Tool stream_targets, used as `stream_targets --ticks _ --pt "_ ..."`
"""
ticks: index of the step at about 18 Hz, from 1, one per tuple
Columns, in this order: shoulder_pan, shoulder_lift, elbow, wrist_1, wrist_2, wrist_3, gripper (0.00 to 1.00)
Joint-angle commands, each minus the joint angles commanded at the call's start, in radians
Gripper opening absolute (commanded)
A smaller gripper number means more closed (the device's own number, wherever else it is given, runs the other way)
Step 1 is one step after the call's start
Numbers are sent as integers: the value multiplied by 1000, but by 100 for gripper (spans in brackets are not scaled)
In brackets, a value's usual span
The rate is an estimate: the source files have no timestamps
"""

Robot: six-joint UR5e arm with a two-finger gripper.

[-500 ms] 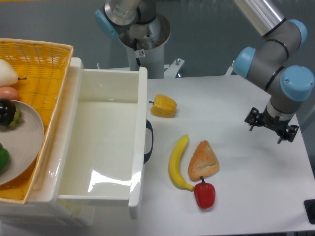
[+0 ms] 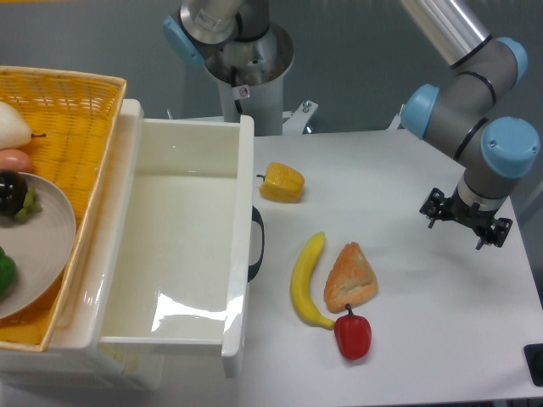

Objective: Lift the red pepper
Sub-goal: 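Start moving the open gripper from its raised pose toward the red pepper, then lower the open gripper down over the red bell pepper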

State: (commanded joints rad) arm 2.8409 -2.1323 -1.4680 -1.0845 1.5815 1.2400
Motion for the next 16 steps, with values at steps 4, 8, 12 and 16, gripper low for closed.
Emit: stream_targets --ticks 4,8,12,16 --pt "-11 11 -8 2 2 -141 100" --pt "-46 29 -9 6 5 -347 100" --pt "-86 23 14 6 -9 -502 100" --pt "-139 5 49 6 -14 -663 100"
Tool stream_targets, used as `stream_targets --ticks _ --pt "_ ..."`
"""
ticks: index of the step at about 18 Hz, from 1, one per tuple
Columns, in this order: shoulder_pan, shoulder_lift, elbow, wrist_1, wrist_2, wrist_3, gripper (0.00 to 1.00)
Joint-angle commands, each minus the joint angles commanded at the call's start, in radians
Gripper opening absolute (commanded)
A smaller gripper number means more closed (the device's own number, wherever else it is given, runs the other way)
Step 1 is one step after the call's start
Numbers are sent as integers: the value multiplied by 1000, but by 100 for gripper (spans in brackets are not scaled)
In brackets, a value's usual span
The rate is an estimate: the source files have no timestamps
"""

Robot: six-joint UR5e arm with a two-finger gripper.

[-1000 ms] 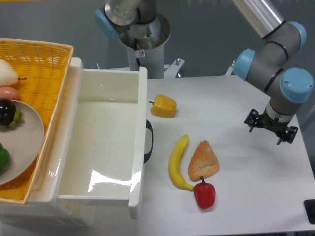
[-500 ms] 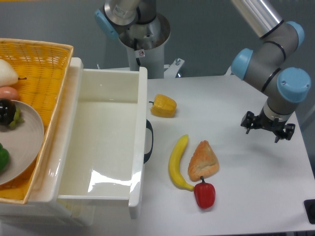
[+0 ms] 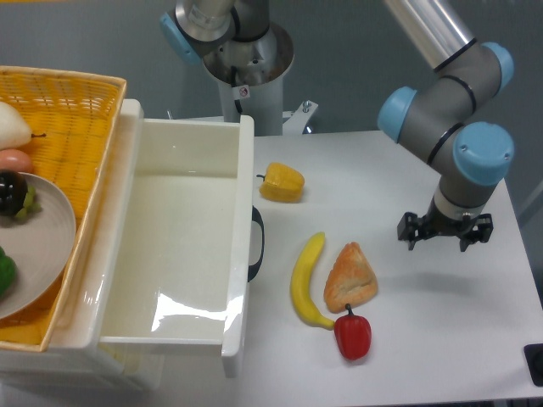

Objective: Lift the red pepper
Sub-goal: 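Lower the open gripper down over the red bell pepper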

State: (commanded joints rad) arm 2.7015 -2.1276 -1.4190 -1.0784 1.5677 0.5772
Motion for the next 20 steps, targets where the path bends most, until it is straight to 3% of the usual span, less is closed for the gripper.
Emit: stream_targets --ticks 5,11,20 --pt "-60 -34 67 0 -2 -137 100" --pt "-80 -43 75 0 -104 -210 100" --pt "-143 -103 77 37 -115 -284 100"
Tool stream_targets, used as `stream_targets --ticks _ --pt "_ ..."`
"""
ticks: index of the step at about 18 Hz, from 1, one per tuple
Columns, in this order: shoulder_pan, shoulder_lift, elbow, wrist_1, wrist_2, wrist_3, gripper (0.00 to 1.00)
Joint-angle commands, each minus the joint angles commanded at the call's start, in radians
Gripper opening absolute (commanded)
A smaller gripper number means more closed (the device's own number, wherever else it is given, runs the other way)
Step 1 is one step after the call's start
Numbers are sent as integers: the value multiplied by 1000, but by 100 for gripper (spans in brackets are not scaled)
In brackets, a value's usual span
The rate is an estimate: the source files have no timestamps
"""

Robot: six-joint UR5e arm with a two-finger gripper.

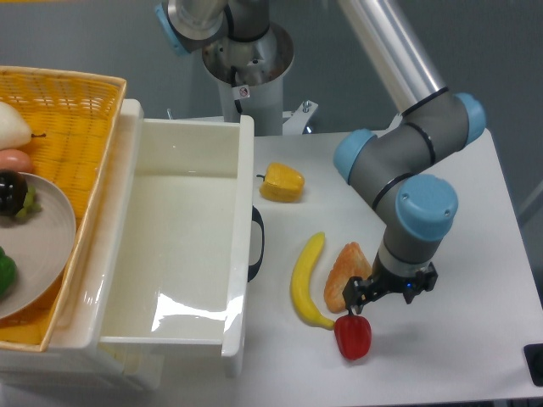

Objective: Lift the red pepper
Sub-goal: 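Lower the open gripper down over the red bell pepper, then close the gripper around the red bell pepper's body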

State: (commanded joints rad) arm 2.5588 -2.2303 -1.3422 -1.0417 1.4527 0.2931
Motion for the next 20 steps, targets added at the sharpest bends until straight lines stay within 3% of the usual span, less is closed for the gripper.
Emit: stream_targets --ticks 4,13,20 --pt "-8 -25 0 49 0 -26 100" --pt "-34 -60 29 52 3 -55 100" --pt "-45 -87 28 91 9 -66 100"
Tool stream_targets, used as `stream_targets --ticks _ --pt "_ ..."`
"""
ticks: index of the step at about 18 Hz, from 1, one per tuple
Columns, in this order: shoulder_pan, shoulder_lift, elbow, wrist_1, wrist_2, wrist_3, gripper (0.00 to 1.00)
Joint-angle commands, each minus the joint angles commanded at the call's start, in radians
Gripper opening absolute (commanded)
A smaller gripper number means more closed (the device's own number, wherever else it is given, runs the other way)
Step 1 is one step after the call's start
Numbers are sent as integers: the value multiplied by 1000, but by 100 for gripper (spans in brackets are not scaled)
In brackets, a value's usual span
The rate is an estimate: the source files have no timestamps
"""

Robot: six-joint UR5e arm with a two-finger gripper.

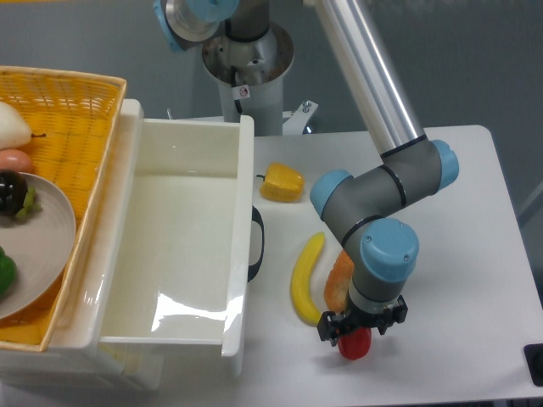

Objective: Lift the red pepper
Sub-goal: 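Close the gripper around the red bell pepper's body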

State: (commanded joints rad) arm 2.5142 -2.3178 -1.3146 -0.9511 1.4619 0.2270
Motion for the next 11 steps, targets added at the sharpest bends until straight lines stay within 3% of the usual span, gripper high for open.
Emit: stream_targets --ticks 6,11 --pt "0 -9 -3 8 3 9 100" --pt "-8 -12 -20 55 25 9 100"
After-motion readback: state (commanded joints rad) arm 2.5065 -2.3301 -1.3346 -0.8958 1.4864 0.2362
